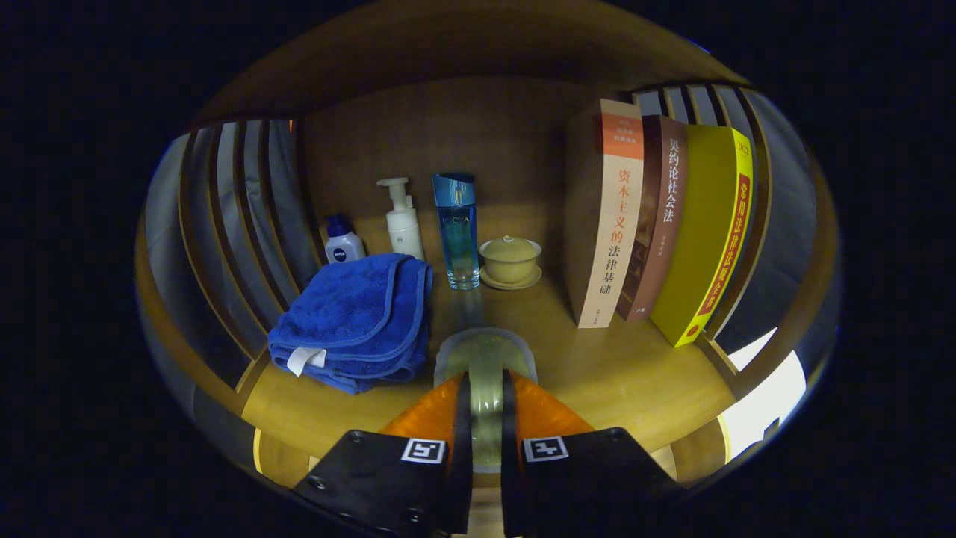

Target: Pull open the drawer, take out the items inside it, and place them on the countertop above the cabinet.

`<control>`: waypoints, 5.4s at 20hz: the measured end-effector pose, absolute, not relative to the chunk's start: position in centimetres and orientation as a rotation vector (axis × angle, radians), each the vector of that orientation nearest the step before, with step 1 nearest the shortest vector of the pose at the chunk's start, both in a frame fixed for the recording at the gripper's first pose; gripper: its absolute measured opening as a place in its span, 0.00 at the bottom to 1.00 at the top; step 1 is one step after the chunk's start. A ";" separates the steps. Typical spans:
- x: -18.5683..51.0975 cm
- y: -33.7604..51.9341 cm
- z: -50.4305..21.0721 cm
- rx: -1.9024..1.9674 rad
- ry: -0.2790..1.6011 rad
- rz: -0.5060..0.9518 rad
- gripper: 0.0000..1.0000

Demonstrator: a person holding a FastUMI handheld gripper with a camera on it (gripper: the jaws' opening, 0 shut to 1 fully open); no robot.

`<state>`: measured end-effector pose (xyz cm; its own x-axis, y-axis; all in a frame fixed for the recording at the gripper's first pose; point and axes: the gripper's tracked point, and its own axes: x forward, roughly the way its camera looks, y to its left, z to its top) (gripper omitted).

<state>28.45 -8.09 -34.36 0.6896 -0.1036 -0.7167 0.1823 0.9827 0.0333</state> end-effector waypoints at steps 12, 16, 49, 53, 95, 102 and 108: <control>28.2 -5.8 -36.4 0.060 0.811 -0.065 0.45; 28.2 -5.0 -36.5 0.028 0.804 -0.043 0.70; 14.4 -15.4 -6.2 -0.062 0.256 -0.449 0.98; 11.5 -15.7 -5.8 -0.086 0.244 -0.477 0.98; 0.6 -2.7 -31.7 0.046 0.389 -0.133 0.98; 0.7 -2.7 -31.7 0.032 0.384 -0.139 0.98; 2.1 -2.6 -31.8 0.041 0.386 -0.141 0.99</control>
